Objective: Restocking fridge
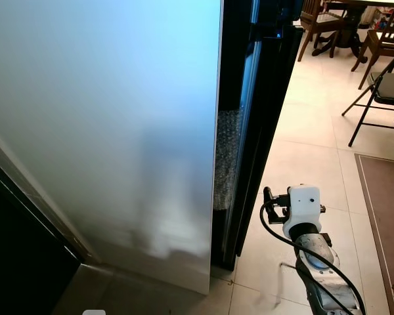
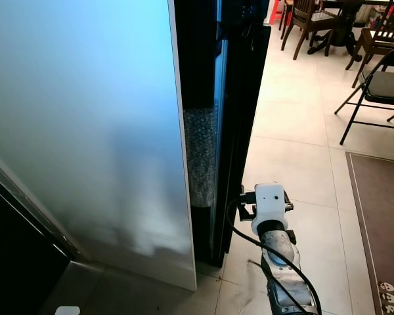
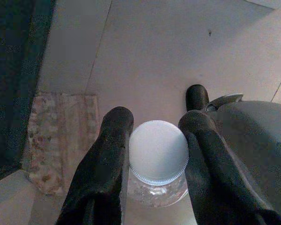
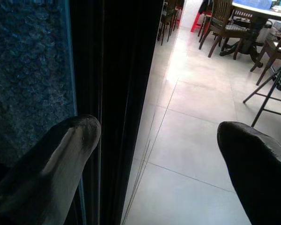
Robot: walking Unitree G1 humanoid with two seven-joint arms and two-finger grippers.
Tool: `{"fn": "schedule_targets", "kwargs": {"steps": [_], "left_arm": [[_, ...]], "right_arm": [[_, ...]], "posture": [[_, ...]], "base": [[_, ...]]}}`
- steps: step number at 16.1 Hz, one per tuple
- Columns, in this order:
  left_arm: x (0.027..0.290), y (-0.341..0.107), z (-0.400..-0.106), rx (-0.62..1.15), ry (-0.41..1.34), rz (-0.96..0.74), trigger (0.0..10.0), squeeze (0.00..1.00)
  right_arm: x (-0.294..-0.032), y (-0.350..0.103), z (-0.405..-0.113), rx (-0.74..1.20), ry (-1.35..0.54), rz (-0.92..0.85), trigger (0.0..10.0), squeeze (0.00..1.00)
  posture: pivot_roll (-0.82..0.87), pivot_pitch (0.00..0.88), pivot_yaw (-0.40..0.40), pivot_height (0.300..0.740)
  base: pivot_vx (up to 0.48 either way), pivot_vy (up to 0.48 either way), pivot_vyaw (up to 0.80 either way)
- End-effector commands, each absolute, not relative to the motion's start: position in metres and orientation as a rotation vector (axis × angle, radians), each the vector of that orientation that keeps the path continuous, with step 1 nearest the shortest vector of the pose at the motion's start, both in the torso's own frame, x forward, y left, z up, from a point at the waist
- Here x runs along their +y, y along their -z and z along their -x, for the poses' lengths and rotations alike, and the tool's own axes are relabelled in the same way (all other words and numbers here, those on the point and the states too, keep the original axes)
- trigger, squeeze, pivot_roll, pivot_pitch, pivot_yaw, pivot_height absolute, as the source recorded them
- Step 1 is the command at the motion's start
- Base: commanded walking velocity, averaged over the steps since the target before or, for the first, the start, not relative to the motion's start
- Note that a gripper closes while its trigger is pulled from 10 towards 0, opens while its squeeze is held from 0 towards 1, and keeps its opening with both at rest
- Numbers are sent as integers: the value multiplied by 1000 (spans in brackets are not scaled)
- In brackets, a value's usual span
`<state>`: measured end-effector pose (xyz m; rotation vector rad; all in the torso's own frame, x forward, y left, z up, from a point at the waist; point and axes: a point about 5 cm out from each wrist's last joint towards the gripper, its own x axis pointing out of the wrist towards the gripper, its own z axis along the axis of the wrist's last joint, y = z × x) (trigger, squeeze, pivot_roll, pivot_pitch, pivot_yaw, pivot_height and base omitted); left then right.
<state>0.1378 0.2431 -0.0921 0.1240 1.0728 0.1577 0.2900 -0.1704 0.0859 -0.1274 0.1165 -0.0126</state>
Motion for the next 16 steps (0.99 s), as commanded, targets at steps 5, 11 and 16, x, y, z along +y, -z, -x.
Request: {"fn": "schedule_targets", "kwargs": {"steps": [5, 11, 16], "left_arm": [[244, 94, -133, 1092, -164, -122, 10000, 0], [244, 93, -133, 1084, -163, -124, 10000, 0], [243, 94, -132, 1091, -158, -126, 10000, 0]], "right_arm": [[-168, -89, -292, 102, 19, 120, 10000, 0], [-165, -89, -293, 104, -8, 121, 10000, 0], [-167, -90, -292, 96, 7, 124, 10000, 0]], "posture": [[-67, 0, 28, 740], [-67, 0, 29, 740], [-67, 0, 24, 740]], "base": [[0, 0, 0], [0, 0, 0], [0, 0, 0]]}}
